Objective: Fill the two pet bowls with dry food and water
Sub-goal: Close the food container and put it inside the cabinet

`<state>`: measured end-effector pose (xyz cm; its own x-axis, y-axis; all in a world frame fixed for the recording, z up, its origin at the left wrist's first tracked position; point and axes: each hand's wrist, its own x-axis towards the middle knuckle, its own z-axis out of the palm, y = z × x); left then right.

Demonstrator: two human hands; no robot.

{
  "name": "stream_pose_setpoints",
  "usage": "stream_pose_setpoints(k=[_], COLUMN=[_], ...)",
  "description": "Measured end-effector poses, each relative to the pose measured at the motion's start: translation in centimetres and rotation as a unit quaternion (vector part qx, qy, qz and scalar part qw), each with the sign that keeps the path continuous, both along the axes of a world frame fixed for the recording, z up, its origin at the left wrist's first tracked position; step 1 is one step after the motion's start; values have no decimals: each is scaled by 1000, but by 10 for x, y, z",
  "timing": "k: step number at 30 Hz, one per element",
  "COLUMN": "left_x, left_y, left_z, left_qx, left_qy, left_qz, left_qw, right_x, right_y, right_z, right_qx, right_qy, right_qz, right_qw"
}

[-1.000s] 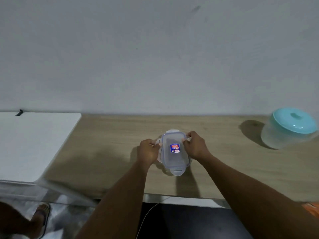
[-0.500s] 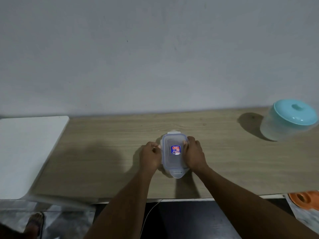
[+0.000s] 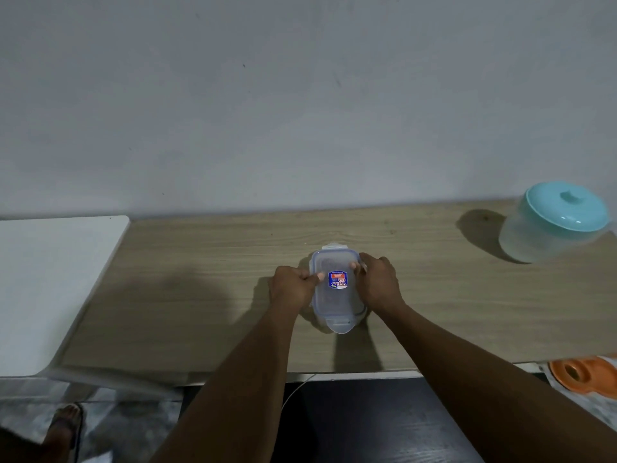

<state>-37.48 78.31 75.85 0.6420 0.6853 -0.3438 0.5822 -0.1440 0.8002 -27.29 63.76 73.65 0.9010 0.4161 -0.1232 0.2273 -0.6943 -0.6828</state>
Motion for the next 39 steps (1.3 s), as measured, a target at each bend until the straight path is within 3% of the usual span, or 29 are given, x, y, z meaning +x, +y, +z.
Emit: stream_pose_setpoints(k=[9, 15, 20, 23, 29, 39], left_x=[9, 12, 16, 19, 24, 23], left_y=[9, 4, -1, -3, -1, 10], left_z=[3, -5, -11, -17, -14, -2], left_qx=[-83, -21, -28, -32, -65, -66], left_qy=[19, 19, -14, -18, 22, 13], left_qz=[28, -4, 25, 32, -23, -102], left_qw=[996, 1000, 999, 999, 997, 992], right_x=[0, -10, -7, -5, -7, -4], right_y=[2, 0, 7, 8, 11, 12], right_z=[0, -4, -6, -10, -5, -5], right_qx=[7, 2, -3, 41, 135, 130], right_qy=[9, -1, -21, -11, 59, 87], right_qz=[-44, -38, -56, -53, -77, -54], right_qw=[999, 999, 998, 998, 986, 986])
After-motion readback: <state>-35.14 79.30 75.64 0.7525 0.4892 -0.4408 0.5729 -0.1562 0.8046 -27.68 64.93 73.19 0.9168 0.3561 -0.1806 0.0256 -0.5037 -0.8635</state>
